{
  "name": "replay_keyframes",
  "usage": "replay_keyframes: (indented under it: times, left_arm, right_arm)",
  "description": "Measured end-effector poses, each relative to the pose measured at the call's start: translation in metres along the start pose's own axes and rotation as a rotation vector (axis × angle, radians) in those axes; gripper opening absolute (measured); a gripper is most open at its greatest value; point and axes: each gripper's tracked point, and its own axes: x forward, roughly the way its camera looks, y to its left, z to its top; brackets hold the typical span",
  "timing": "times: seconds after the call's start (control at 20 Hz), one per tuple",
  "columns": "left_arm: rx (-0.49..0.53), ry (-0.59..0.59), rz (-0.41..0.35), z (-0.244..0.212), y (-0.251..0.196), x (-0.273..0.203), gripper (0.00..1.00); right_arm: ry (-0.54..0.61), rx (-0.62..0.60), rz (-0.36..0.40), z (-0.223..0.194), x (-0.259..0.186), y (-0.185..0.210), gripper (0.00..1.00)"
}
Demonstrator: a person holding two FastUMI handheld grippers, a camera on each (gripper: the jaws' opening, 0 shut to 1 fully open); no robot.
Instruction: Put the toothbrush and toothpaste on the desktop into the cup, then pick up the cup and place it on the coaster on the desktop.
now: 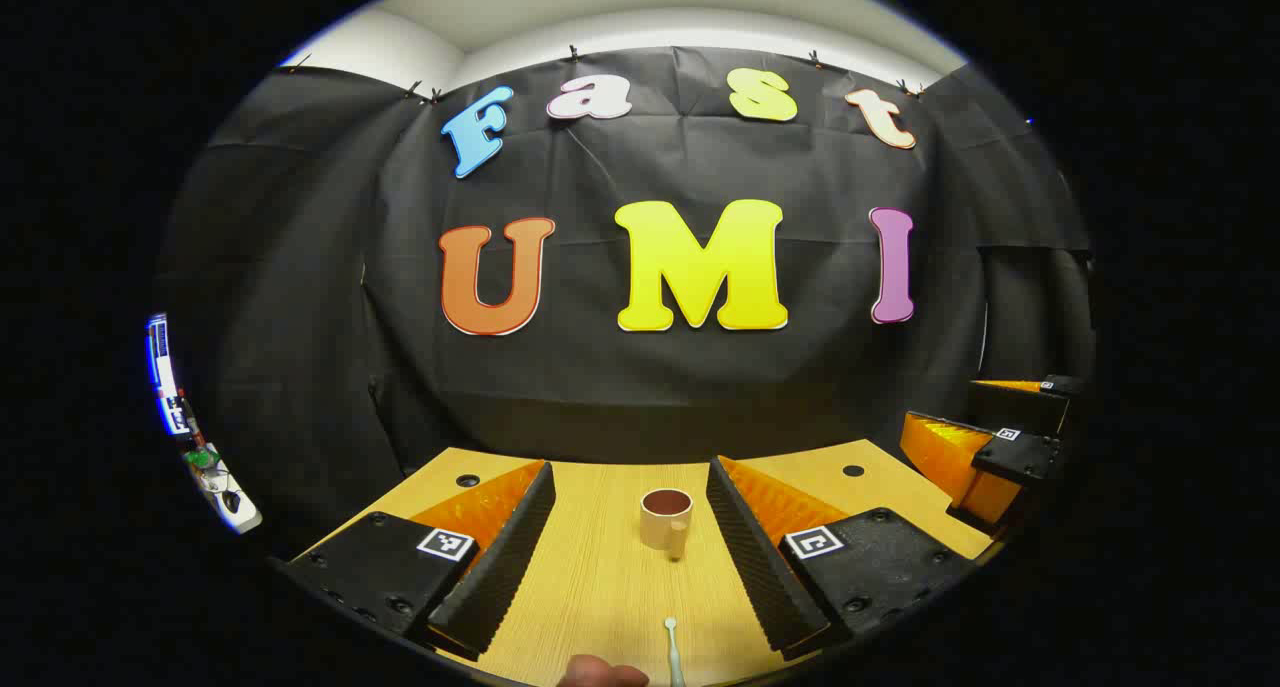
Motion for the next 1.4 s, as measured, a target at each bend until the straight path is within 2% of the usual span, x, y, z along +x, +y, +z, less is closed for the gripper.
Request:
replay_keyframes:
  times: [0.05,0.25,0.3,0.35,0.4,0.95,1.15,1.3,1.35,1.4]
  left_arm:
    - [-0.007,0.005,-0.005,-0.002,0.0,0.001,0.97]
    - [-0.017,0.025,-0.014,-0.008,-0.008,0.002,0.97]
    - [-0.019,0.028,-0.019,-0.008,-0.008,0.001,0.97]
    - [-0.019,0.031,-0.024,-0.009,-0.01,0.001,0.97]
    - [-0.017,0.038,-0.025,-0.011,-0.011,0.0,0.97]
    - [-0.007,0.076,-0.037,-0.028,-0.016,-0.004,0.97]
    - [-0.007,0.138,-0.036,-0.056,-0.016,-0.002,0.97]
    - [-0.012,0.201,-0.031,-0.09,-0.015,-0.002,0.97]
    - [-0.004,0.203,-0.013,-0.1,-0.012,-0.003,0.97]
    - [-0.002,0.198,-0.008,-0.109,-0.012,-0.003,0.98]
  right_arm:
    - [0.016,-0.005,0.006,-0.004,0.002,0.001,0.95]
    - [0.039,-0.006,0.006,-0.01,0.001,-0.002,0.95]
    - [0.042,-0.006,0.006,-0.011,0.0,-0.004,0.98]
    - [0.049,-0.005,0.005,-0.012,0.0,-0.004,0.95]
    - [0.055,-0.002,0.007,-0.014,0.001,-0.003,0.98]
    - [0.106,-0.012,0.01,-0.026,-0.002,-0.005,0.95]
    - [0.166,-0.025,0.013,-0.051,-0.002,-0.01,0.98]
    - [0.226,-0.041,0.018,-0.083,-0.005,-0.012,0.95]
    - [0.243,-0.045,0.02,-0.093,-0.006,-0.014,0.98]
    - [0.258,-0.046,0.021,-0.103,-0.006,-0.014,0.95]
